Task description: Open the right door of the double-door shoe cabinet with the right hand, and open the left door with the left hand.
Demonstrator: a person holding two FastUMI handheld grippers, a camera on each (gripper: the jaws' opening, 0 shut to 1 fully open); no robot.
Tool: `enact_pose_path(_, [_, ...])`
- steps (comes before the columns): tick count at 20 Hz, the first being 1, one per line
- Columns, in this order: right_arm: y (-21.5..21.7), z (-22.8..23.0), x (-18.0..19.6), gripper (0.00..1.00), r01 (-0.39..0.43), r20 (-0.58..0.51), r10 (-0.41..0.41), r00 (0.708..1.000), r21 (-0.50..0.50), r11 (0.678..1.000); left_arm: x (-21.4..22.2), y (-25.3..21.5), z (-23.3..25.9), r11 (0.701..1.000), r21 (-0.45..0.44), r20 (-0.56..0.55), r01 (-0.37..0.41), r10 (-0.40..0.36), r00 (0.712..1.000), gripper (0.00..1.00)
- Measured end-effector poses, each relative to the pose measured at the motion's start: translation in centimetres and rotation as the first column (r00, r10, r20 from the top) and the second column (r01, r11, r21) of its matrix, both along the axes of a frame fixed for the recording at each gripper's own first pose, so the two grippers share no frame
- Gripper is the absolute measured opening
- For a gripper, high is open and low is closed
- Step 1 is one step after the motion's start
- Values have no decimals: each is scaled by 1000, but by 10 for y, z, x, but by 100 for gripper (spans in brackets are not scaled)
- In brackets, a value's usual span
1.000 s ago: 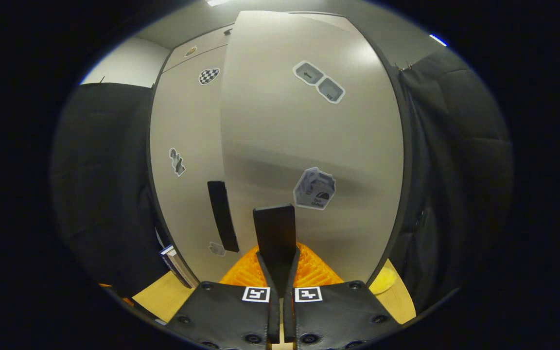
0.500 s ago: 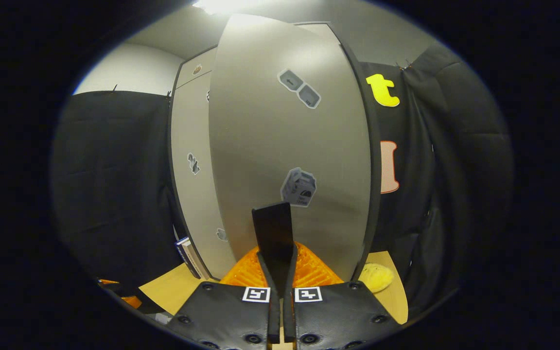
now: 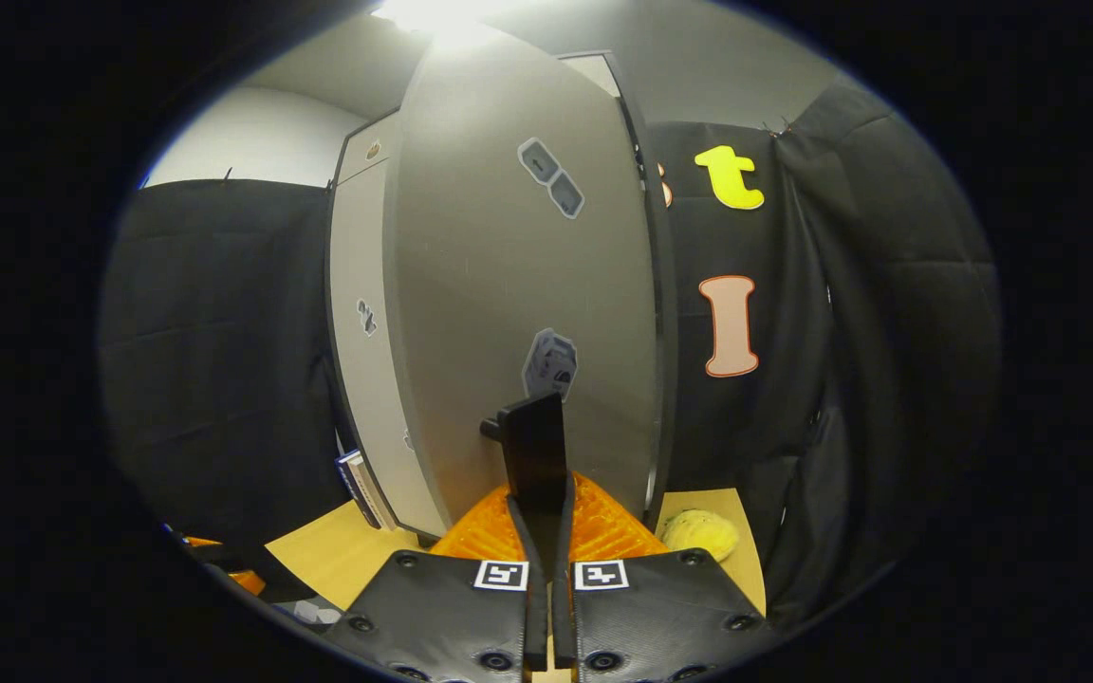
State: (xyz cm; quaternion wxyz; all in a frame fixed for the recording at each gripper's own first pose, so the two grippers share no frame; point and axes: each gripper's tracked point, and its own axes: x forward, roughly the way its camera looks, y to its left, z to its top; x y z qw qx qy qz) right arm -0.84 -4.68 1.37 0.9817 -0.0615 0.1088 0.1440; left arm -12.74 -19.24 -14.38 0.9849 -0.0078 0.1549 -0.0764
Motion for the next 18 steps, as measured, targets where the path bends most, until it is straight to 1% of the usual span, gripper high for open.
enact_pose_path(1, [-5, 1, -1, 4, 1, 3, -1, 1000, 4, 1000, -5, -4, 3, 1000, 7, 2, 1, -1, 1000, 98])
enact_pose_path(2, [-10, 2, -1, 7, 4, 8, -4, 1000, 9, 1000, -9, -8, 1, 1000, 8, 1, 5, -5, 1000, 96])
enact_pose_path(3, [-16, 4, -2, 7, 10, 16, -10, 1000, 8, 1000, -13, -13, 1, 1000, 2, 1, 10, -10, 1000, 96])
enact_pose_path(4, [-24, 5, -2, 4, 23, 26, -23, 999, -4, 1000, -18, -17, 2, 1000, -5, -1, 13, -13, 1000, 95])
enact_pose_path(5, [-35, 7, -3, 4, 42, 40, -41, 998, -26, 999, -21, -21, 1, 1000, -11, -5, 18, -18, 1000, 96])
enact_pose_path(6, [-47, 9, -2, 7, 66, 53, -64, 997, -39, 997, -25, -24, 1, 1000, -11, -11, 21, -21, 1000, 98])
enact_pose_path(7, [-58, 11, -1, 7, 93, 62, -91, 994, -41, 995, -28, -27, 0, 1000, -8, -16, 25, -26, 1000, 98])
enact_pose_path(8, [-72, 14, 2, 3, 127, 70, -124, 990, -39, 991, -30, -29, 0, 1000, -2, -22, 31, -31, 999, 98])
enact_pose_path(9, [-86, 16, 6, 3, 164, 77, -161, 984, -34, 986, -31, -30, 1, 999, 6, -27, 32, -32, 999, 98])
enact_pose_path(10, [-97, 17, 9, 2, 175, 69, -174, 982, -19, 984, -32, -32, 2, 999, 12, -32, 35, -34, 999, 98])
enact_pose_path(11, [-88, 15, 6, 2, 128, 30, -129, 991, 46, 991, -31, -32, 1, 999, 16, -39, 38, -38, 999, 97])
enact_pose_path(12, [-84, 12, 7, 2, 123, 6, -124, 992, 80, 989, -29, -32, 2, 999, 18, -45, 43, -42, 998, 97])
enact_pose_path(13, [-88, 15, 10, 2, 138, 18, -140, 990, 96, 986, -26, -33, 5, 999, 20, -46, 50, -49, 998, 98])
enact_pose_path(16, [-88, 16, 10, 2, 179, 42, -182, 982, 70, 981, -11, -27, 15, 997, 27, -29, 72, -71, 997, 97])
enact_pose_path(18, [-87, 14, 9, 2, 192, 40, -195, 980, 57, 980, 5, -20, 18, 997, 20, -6, 81, -80, 997, 99])
